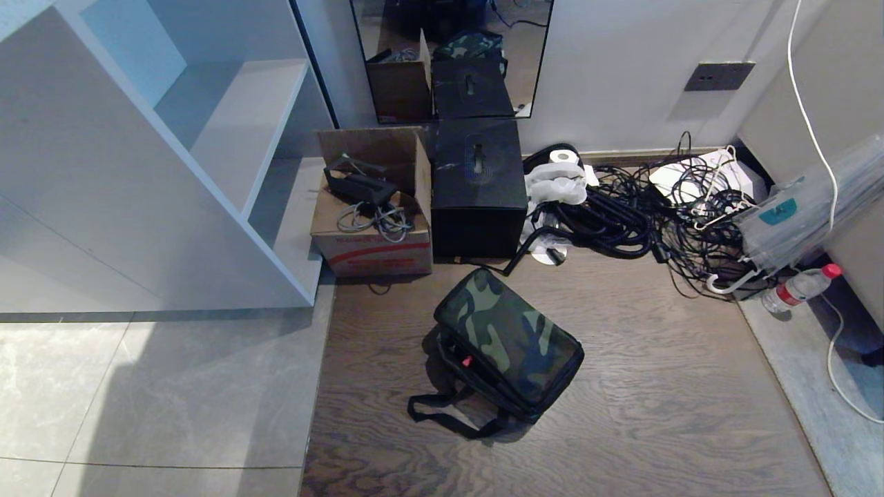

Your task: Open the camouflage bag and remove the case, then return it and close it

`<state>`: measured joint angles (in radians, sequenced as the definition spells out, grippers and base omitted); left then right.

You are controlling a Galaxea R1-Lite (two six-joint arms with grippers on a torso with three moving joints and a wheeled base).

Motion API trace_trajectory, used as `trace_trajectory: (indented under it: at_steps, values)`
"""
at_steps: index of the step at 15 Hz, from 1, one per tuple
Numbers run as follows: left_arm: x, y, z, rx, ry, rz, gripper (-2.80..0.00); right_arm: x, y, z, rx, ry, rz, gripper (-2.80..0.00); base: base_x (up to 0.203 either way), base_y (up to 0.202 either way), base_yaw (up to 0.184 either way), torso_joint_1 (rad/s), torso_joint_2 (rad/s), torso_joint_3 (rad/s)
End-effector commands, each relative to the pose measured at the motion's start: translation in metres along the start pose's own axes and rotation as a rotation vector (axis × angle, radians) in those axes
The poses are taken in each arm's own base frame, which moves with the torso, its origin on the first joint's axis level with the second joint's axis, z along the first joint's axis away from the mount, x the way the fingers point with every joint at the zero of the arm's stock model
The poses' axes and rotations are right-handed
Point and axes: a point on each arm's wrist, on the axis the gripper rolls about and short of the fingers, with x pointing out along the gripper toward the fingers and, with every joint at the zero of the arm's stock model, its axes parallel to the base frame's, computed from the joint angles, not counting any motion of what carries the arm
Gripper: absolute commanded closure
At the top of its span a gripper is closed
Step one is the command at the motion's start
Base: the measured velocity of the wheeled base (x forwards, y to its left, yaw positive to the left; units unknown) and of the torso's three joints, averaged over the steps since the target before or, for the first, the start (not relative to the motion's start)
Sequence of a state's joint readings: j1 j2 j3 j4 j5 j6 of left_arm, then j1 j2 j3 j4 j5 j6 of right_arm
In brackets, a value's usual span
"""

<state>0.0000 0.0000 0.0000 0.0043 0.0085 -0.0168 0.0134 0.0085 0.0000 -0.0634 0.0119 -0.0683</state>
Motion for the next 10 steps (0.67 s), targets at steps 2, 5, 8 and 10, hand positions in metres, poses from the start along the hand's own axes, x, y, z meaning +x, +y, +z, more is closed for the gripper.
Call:
trace_trajectory:
  at_steps: [2, 5, 8, 10]
  values:
    - [0.0, 0.0, 0.0001, 0.0, -0.001, 0.001, 0.0, 0.002, 0.0005, -0.008, 0.0, 0.031, 0.003, 0.0, 0.0, 0.0, 0.0, 0.002, 0.0, 0.204]
    - [0.0, 0.0, 0.0, -0.002, 0.0, 0.001, 0.0, 0.002, 0.0005, -0.0076, 0.0, 0.03, 0.003, 0.0, 0.0, 0.0, 0.0, 0.003, 0.01, 0.201]
    - [0.0, 0.0, 0.0001, -0.002, -0.001, 0.002, 0.0, 0.002, 0.0005, -0.0077, 0.0, 0.031, 0.003, 0.0, 0.0, 0.0, 0.0, 0.001, 0.0, 0.203]
    - [0.0, 0.0, 0.0001, -0.002, -0.001, 0.001, 0.0, 0.002, 0.0005, -0.0076, 0.0, 0.03, 0.003, 0.0, 0.0, 0.0, 0.0, 0.005, 0.0, 0.206]
